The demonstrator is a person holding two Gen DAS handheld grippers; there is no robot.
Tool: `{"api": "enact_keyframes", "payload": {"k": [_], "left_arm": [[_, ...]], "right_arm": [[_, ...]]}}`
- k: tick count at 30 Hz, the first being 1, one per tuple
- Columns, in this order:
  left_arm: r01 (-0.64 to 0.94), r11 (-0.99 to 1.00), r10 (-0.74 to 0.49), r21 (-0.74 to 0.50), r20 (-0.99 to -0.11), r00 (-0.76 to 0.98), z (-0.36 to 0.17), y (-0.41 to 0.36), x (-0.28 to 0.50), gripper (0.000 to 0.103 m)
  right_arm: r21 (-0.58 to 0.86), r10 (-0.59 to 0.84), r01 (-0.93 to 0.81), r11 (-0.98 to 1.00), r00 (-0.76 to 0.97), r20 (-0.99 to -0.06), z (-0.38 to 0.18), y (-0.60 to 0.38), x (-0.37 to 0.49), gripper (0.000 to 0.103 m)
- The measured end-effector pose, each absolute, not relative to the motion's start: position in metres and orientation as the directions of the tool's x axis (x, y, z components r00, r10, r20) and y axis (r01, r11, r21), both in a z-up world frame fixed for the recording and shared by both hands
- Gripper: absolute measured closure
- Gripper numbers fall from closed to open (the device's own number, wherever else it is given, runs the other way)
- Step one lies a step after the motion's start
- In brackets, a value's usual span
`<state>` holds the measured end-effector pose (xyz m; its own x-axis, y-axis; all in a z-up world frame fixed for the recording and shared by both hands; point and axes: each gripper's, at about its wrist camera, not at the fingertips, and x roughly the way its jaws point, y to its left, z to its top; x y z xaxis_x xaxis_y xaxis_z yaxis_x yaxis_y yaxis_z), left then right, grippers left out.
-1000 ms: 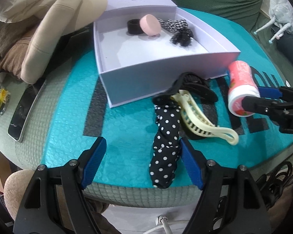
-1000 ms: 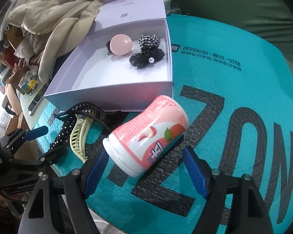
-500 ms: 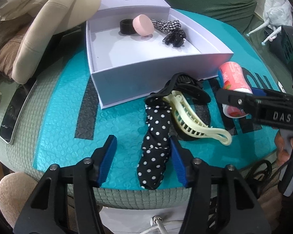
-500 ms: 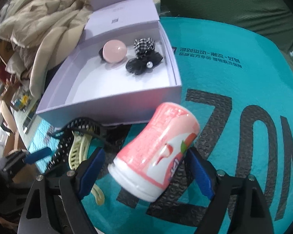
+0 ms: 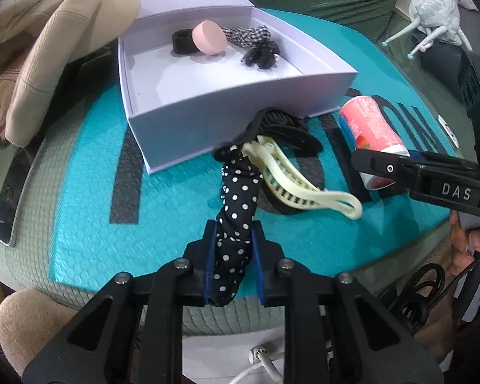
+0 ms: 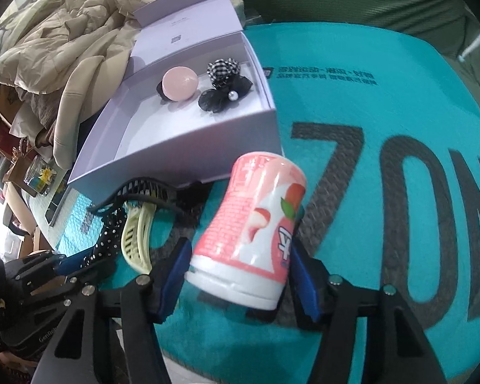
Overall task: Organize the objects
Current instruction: 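Lift and carry the polka-dot scrunchie with left tool while right tool carries the bottle into the box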
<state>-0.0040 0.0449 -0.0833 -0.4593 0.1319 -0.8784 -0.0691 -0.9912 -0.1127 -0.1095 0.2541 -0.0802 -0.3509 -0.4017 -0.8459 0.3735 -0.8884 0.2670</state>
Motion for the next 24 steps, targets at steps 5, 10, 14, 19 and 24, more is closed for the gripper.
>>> {"api": "enact_keyframes", "payload": {"k": [5,10,14,19,24], "left_arm": [[-0.085,-0.985,0.170,-0.147,-0.879,-0.445,-0.082,0.049,0.007,0.085],[-0.109,-0.984,0.173,-0.139,-0.879,-0.445,-0.081,0.056,0.012,0.085],[-0.110,-0.985,0.167,-0.131,-0.879,-0.447,-0.083,0.056,0.009,0.085],[-0.121,-0.985,0.162,-0.121,-0.878,-0.451,-0.085,0.059,0.004,0.085],[-0.131,-0.985,0.161,-0.113,-0.875,-0.456,-0.087,0.062,-0.001,0.085]], "right_arm": [[0.270,-0.387,0.338,-0.902,-0.351,-0.853,-0.078,0.270,-0.096,0.041],[0.254,-0.364,0.321,-0.912,-0.351,-0.863,-0.078,0.280,-0.083,0.041],[0.227,-0.345,0.331,-0.916,-0.360,-0.867,-0.077,0.280,-0.074,0.041],[0.220,-0.344,0.343,-0.913,-0.358,-0.868,-0.080,0.278,-0.075,0.041],[0.236,-0.358,0.337,-0.911,-0.364,-0.860,-0.083,0.276,-0.085,0.041]]}}
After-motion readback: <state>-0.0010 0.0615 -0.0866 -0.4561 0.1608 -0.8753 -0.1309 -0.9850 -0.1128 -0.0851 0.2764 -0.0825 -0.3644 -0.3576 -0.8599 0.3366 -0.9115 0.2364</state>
